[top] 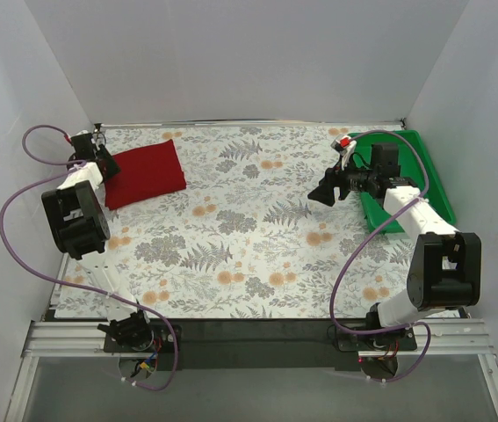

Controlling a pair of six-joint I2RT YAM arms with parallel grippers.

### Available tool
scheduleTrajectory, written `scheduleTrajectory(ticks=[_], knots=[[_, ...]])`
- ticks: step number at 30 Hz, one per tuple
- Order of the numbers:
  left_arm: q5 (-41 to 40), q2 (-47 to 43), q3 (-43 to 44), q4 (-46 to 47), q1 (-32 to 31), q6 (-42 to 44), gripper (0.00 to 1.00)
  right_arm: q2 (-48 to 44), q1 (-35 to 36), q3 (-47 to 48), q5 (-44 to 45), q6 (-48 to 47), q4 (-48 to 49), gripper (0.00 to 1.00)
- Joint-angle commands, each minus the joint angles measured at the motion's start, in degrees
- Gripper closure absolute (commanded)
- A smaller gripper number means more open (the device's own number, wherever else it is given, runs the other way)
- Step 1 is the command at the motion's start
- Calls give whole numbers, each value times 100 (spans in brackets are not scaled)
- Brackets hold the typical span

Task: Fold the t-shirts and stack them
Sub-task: Neatly place the folded tshirt to the corner

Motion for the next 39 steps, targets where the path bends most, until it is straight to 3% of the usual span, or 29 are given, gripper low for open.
scheduleTrajectory(ticks=[1,8,9,12,16,17,19,22,23,28,33,39], knots=[[-162,-331,137,-174,-4,-103,51,-133,-39,-25,-140,-14,135,34],[-13,-1525,-582,-17,-13,-437,45,-317,-39,-112,79,-224,65,34],[84,-2040,-811,53,-13,-498,45,-344,-39,-104,141,-303,30,34],[786,-3095,-1611,168,-13,-937,45,-537,-38,-86,483,-699,-251,34],[2472,-4504,-2762,395,-48,-1114,42,-1125,-65,-209,1430,-1261,-542,31],[3084,-4750,-2973,458,-66,-1123,41,-1466,-74,-261,1581,-1358,-551,29],[3676,-5416,-3492,554,-136,-1280,26,-1819,-196,-437,2089,-1385,-551,22],[3951,-5998,-3915,476,-338,-1228,21,-2461,-503,-726,2662,-1245,-489,2],[4065,-6114,-4003,441,-425,-1089,20,-2715,-678,-832,2777,-949,-463,2],[4005,-6834,-4336,195,-1277,-500,19,-3191,-1137,-1184,3156,-472,-708,2],[3163,-7634,-4539,-69,-2041,-51,18,-3613,-1366,-1439,3988,239,-534,2],[2827,-7925,-4820,-52,-2114,-59,15,-3860,-1366,-1510,4676,944,-410,2]])
